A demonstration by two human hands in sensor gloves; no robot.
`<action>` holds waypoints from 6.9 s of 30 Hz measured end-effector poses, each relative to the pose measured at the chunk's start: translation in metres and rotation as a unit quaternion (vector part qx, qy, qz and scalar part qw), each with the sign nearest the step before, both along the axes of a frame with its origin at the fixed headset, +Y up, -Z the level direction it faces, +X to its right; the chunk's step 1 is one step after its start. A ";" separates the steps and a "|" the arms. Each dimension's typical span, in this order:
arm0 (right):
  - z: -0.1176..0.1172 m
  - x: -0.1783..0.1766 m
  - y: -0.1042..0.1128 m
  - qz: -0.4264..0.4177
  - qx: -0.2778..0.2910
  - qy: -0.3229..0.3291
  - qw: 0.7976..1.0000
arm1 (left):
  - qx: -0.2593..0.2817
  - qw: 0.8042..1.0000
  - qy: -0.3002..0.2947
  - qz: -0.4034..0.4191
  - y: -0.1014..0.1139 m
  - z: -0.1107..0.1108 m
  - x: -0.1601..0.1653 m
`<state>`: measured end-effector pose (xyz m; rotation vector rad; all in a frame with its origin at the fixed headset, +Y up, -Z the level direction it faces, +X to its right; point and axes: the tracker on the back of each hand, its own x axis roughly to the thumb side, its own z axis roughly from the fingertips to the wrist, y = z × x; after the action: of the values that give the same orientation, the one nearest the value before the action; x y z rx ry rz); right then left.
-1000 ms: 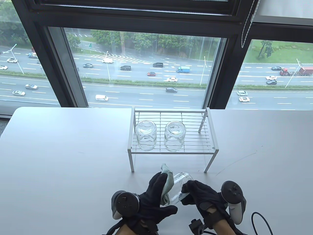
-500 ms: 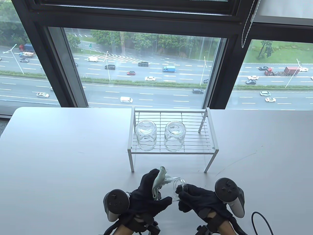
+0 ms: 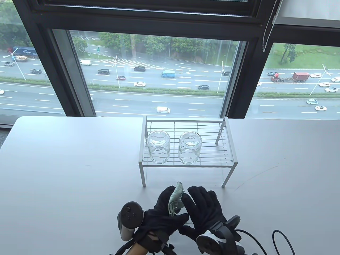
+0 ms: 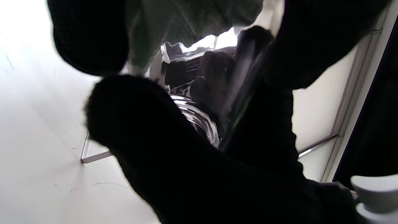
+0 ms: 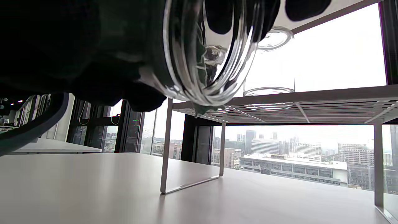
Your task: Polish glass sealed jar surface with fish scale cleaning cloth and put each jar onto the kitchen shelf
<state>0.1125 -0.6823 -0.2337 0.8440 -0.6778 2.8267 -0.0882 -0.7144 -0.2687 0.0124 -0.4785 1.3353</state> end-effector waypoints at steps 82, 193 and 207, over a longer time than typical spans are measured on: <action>-0.080 0.107 0.041 -0.353 -0.127 -0.045 0.926 | 0.015 0.947 0.038 -0.317 0.007 -0.031 -0.048; -0.046 0.079 -0.024 0.037 -0.163 -0.076 0.983 | -0.050 0.866 0.315 -0.385 -0.007 -0.044 -0.157; -0.047 0.082 -0.024 0.038 -0.186 -0.091 0.978 | -0.293 0.801 0.260 -0.453 -0.060 -0.054 -0.181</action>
<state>0.1942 -0.7065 -0.2802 0.5631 -0.1217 2.9833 -0.2696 -0.7742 -0.3228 -0.3217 0.4033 0.4292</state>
